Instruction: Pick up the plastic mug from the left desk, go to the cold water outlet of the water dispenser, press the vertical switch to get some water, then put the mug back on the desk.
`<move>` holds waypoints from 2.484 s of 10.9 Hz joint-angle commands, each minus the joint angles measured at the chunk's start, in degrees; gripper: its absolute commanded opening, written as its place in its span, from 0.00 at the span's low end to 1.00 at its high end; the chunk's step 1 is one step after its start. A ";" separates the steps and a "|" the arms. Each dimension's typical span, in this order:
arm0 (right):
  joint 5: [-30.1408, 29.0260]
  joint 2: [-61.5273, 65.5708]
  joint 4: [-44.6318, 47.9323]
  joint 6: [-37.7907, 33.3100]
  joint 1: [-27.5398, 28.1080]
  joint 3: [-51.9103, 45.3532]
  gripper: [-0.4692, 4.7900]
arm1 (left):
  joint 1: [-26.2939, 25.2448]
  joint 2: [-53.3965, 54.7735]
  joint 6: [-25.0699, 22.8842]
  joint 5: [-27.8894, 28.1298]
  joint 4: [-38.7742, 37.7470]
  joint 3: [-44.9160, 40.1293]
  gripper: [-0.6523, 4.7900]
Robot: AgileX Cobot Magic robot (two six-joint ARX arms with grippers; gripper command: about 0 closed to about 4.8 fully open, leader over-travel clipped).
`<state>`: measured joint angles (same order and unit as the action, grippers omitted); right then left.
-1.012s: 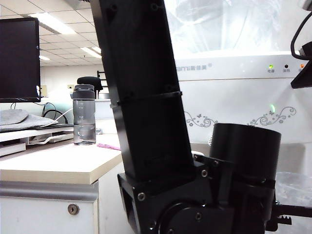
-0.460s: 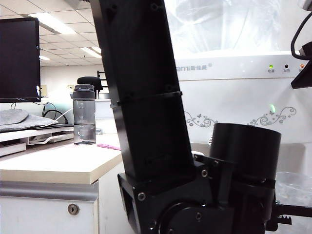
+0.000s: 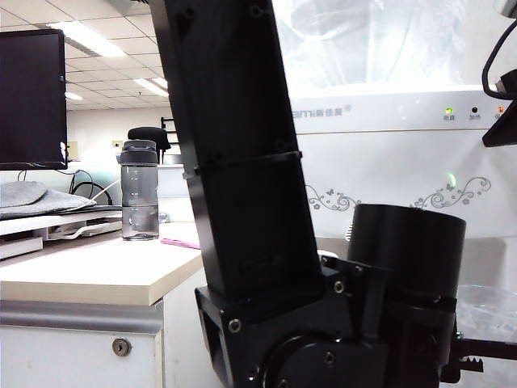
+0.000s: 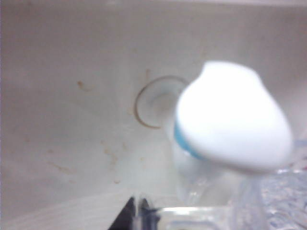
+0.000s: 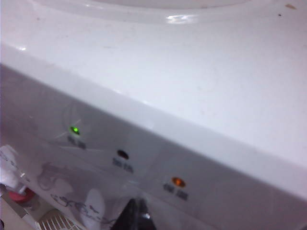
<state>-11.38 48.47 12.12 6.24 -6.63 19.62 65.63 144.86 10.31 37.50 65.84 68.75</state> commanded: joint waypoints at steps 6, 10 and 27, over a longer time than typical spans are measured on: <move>5.09 0.15 3.10 -0.22 0.66 0.61 0.09 | 0.70 -0.98 -2.01 -0.66 5.05 0.35 0.11; 5.09 0.15 3.10 -0.22 0.66 0.61 0.09 | 0.87 -1.11 -3.98 -0.68 6.08 0.33 0.11; 5.07 0.15 3.10 -0.22 0.66 0.61 0.09 | 1.11 -2.82 -6.84 -0.24 12.31 -0.61 0.11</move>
<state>-11.22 48.47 12.08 6.24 -6.63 19.62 66.54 143.15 2.87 37.58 71.92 67.70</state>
